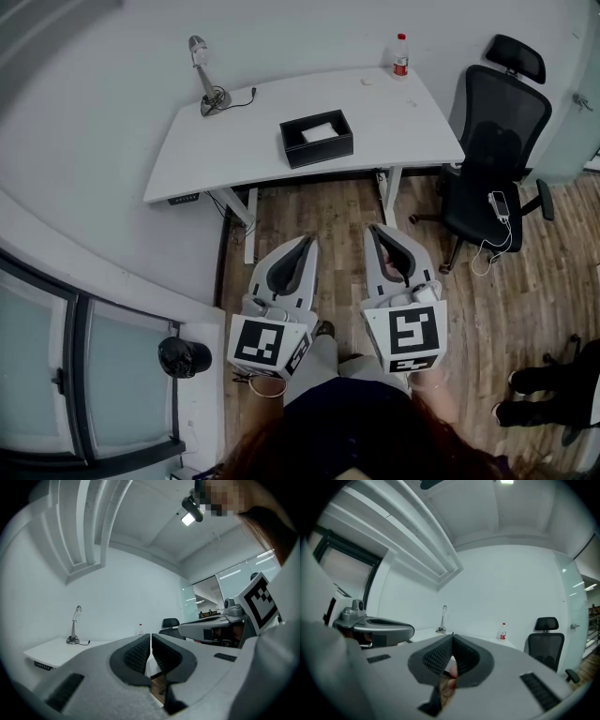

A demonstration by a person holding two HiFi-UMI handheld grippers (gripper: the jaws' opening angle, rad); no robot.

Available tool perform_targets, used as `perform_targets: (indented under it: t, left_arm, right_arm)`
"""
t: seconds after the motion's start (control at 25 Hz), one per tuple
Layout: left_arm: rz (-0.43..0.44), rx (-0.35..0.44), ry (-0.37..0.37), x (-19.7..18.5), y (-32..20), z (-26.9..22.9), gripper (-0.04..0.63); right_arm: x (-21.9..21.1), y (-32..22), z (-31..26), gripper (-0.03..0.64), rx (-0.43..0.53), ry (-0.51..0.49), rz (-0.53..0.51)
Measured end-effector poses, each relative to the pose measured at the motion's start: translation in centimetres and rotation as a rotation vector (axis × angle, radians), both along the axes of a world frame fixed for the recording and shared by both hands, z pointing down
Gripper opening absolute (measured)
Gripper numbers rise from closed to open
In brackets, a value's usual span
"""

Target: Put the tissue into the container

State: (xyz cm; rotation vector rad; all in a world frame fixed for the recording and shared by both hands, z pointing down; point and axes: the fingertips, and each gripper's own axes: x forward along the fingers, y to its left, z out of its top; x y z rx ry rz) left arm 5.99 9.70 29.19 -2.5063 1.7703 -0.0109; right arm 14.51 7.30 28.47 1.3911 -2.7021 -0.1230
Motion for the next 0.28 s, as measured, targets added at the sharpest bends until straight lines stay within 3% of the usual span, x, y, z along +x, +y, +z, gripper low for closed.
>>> perform_targets:
  t: [0.28]
  left_arm:
    - [0.006,-0.013,-0.009,-0.1,-0.9,0.8,0.032]
  right_arm:
    - [-0.2,-1.3,1.0,0.02,-0.002,-0.012,0.017]
